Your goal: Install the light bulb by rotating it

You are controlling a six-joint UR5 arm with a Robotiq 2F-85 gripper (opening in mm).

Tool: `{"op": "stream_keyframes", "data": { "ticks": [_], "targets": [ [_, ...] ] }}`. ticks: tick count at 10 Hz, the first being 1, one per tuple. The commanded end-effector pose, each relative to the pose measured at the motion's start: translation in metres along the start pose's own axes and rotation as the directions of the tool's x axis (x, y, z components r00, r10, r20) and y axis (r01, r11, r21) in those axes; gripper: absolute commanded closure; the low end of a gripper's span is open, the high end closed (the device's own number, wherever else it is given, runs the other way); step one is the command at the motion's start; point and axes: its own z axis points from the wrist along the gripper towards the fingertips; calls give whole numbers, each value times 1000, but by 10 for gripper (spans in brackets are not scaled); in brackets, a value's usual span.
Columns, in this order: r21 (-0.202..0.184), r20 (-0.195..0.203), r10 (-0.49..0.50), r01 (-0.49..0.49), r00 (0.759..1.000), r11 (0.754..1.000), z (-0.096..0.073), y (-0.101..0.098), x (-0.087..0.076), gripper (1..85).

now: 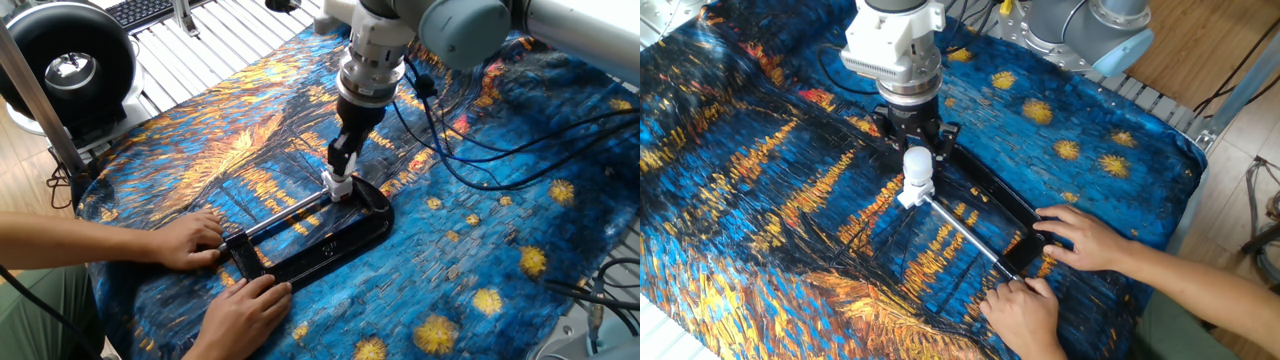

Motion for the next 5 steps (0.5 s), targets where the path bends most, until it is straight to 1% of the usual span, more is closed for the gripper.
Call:
{"op": "stream_keyframes", "data": {
  "ticks": [1, 3, 4, 5],
  "targets": [
    [-7, 16, -24, 24, 1000, 1000, 0, 3, -4, 263],
    [-17, 3, -42, 42, 999, 999, -5, 6, -1, 217],
    [-22, -26, -64, 64, 998, 998, -10, 9, 5, 197],
    [-8, -41, -140, 140, 989, 990, -14, 5, 7, 187]
  ]
}}
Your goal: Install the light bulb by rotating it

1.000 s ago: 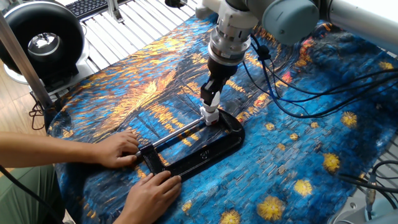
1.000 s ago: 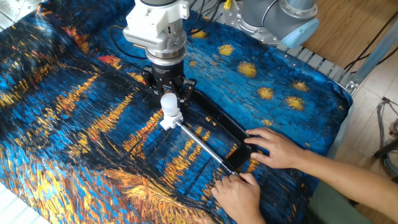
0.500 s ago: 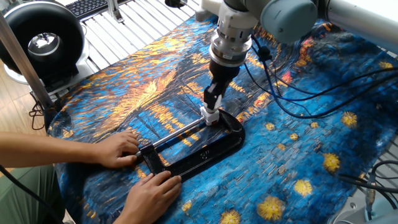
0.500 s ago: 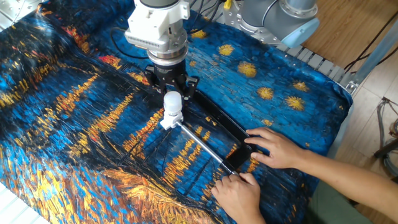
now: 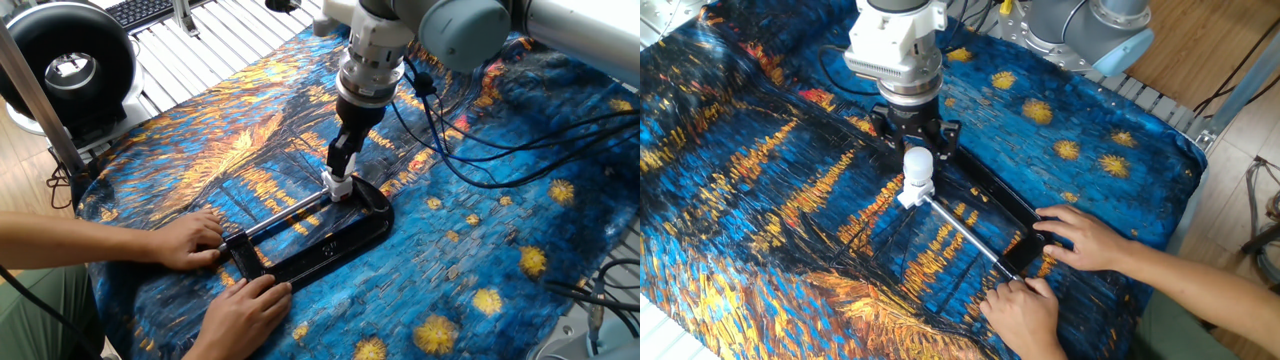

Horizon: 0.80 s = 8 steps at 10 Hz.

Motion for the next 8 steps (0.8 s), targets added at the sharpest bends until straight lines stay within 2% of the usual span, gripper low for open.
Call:
{"op": "stream_keyframes", "data": {
  "ticks": [1, 2, 3, 4, 5, 6, 7, 8],
  "targets": [
    [-2, -24, -163, 163, 986, 987, -14, 3, 2, 190],
    [-27, -12, -215, 215, 976, 976, -18, 11, -2, 197],
    [-30, -21, -293, 292, 956, 956, -23, 13, -1, 200],
    [-46, -26, -382, 381, 924, 923, -26, 18, -1, 197],
    [-43, -50, -513, 511, 857, 859, -28, 16, 0, 190],
    [-34, -95, -618, 618, 780, 785, -30, 8, 3, 197],
    [-3, -125, -723, 728, 679, 685, -32, -4, -2, 220],
    [11, -114, -786, 792, 608, 611, -31, -5, -10, 230]
  ]
}}
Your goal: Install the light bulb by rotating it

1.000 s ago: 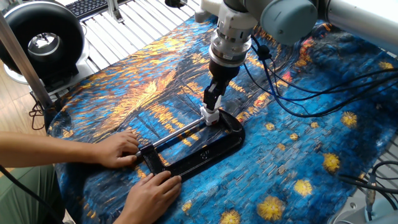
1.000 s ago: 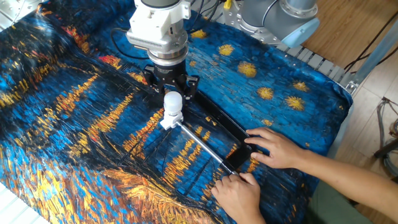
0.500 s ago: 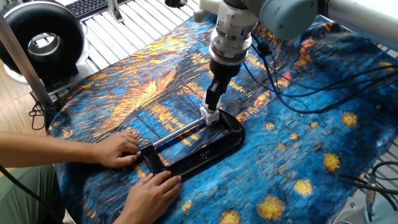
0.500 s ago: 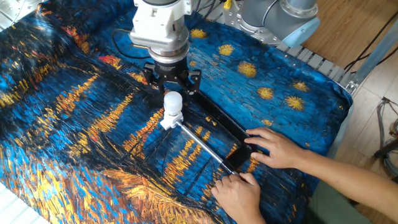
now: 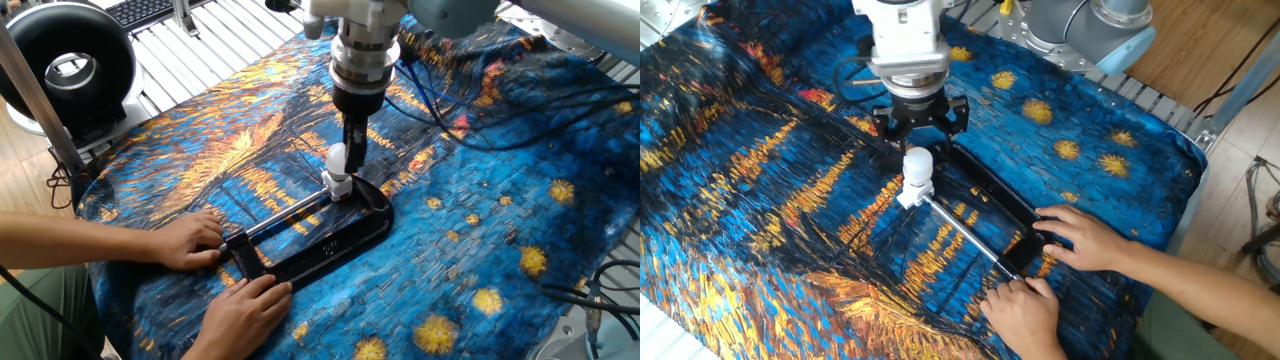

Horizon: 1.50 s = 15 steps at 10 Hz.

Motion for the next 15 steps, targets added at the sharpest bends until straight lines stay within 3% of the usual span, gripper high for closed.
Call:
{"op": "stream_keyframes", "data": {
  "ticks": [1, 2, 4, 6, 10, 12, 15],
  "targets": [
    [76, -29, -364, 365, 931, 928, -6, -21, -9, 233],
    [95, -35, -405, 406, 914, 909, -6, -26, -10, 230],
    [124, 0, -467, 463, 884, 878, -6, -26, -24, 227],
    [140, 14, -496, 490, 868, 861, -4, -24, -31, 227],
    [126, 23, -515, 508, 857, 852, 3, -20, -26, 227],
    [90, 39, -488, 483, 872, 871, 4, -11, -24, 230],
    [109, 30, -479, 473, 877, 874, 2, -18, -24, 237]
  ]
}}
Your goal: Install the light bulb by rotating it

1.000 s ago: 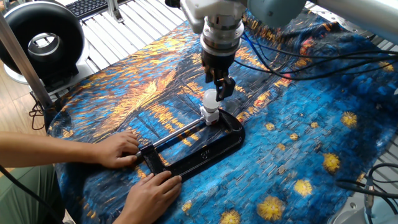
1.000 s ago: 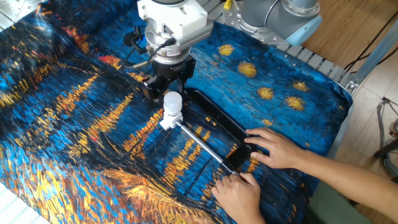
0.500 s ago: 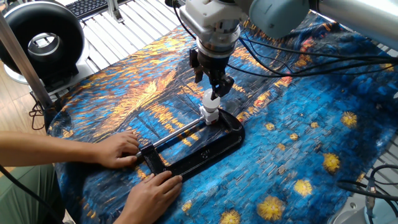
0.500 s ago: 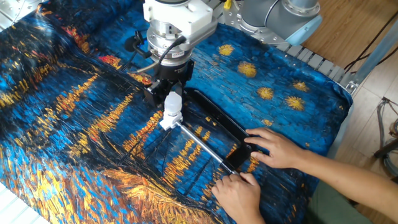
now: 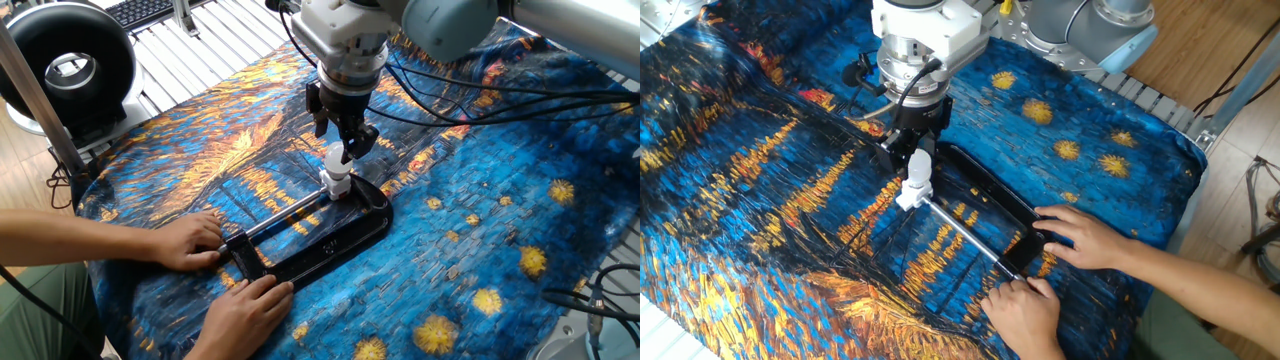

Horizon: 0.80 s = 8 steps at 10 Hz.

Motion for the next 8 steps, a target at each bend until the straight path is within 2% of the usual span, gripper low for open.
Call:
{"op": "stream_keyframes", "data": {
  "ticks": [1, 2, 3, 5, 6, 8],
  "targets": [
    [20, -1, 18, -18, 1000, 1000, -1, -6, 2, 240],
    [36, -12, 23, -22, 1000, 999, -1, -9, 5, 240],
    [38, -6, 27, -26, 1000, 999, -1, -10, 3, 240],
    [22, 21, 40, -41, 999, 999, -2, -7, -4, 243],
    [19, 21, 40, -41, 999, 999, -1, -7, -6, 247],
    [28, -6, 33, -33, 999, 999, -2, -9, 3, 250]
  ]
}}
